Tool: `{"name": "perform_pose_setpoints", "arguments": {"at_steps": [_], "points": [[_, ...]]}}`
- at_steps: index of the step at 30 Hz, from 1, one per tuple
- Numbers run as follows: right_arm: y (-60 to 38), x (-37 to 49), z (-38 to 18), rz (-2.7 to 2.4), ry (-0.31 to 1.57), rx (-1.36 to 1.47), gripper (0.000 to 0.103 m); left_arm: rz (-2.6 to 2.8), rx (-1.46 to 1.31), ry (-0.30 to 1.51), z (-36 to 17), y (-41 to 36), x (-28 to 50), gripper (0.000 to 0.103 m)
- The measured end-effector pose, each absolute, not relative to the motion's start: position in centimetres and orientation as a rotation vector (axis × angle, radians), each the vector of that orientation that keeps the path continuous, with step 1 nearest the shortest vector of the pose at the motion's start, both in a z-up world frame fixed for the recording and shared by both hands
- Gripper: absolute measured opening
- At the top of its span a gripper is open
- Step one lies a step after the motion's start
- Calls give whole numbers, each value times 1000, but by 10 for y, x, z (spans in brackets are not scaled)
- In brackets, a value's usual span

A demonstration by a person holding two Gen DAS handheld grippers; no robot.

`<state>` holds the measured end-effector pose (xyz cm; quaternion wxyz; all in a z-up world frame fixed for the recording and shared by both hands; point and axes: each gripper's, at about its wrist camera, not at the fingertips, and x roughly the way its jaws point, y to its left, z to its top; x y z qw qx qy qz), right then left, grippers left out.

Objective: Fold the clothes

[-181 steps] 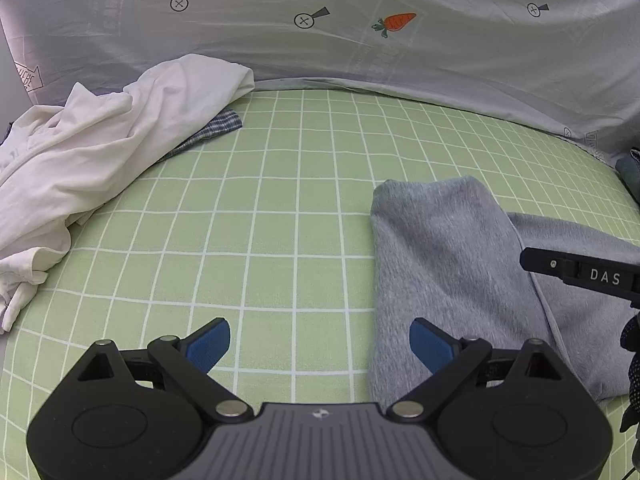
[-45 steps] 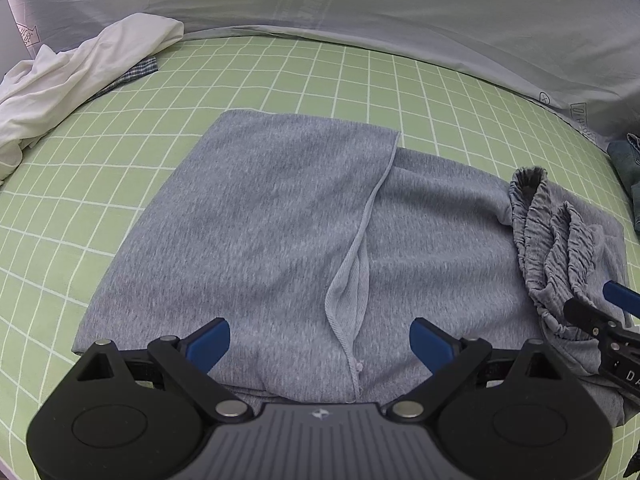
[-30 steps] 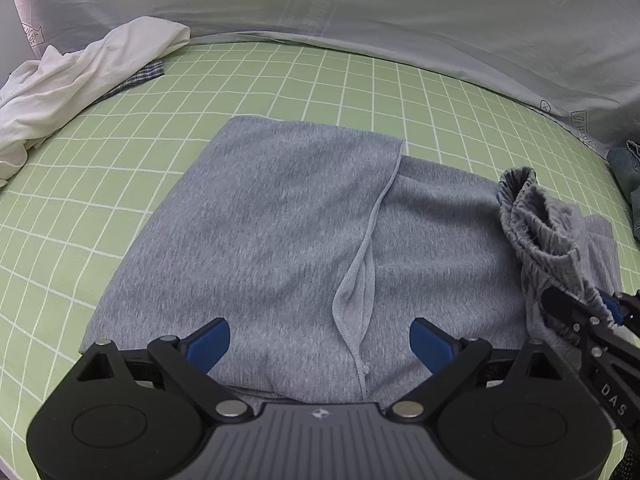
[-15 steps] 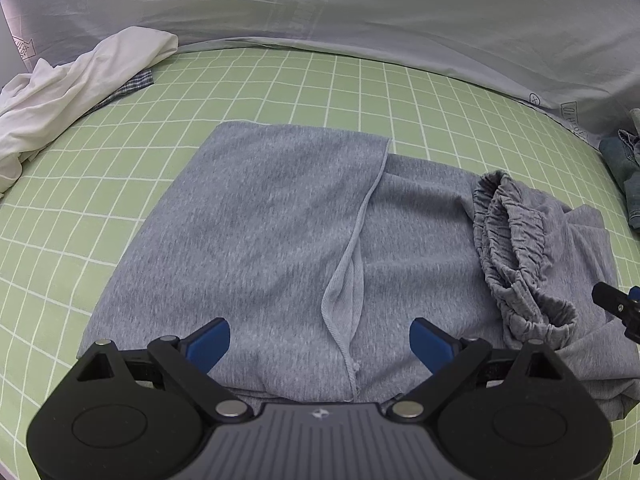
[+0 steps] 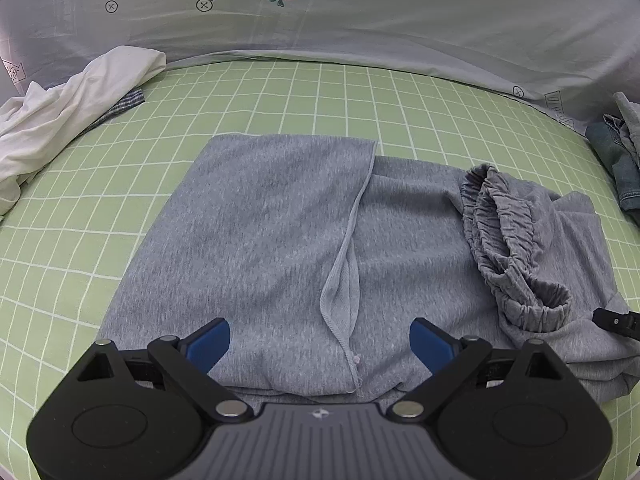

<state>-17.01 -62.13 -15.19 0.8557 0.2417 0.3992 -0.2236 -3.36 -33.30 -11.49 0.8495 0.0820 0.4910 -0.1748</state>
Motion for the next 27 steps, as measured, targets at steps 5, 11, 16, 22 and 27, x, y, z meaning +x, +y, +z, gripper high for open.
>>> {"name": "perform_pose_setpoints", "arguments": {"at_steps": [5, 11, 16, 22, 27], "points": [[-599, -169, -130, -467, 751, 397, 10, -383, 188, 1021, -108, -324, -33, 96], [-553, -145, -94, -375, 645, 200, 10, -408, 215, 1017, -103, -312, -21, 96], [-509, -102, -80, -216, 604, 168, 10, -417, 219, 1015, -102, -294, -1, 96], [-473, -51, -126, -106, 802, 321, 17, -371, 192, 1038, -107, -267, 19, 96], [-472, -72, -120, -120, 787, 343, 58, -362, 165, 1031, -105, -258, 27, 96]]}}
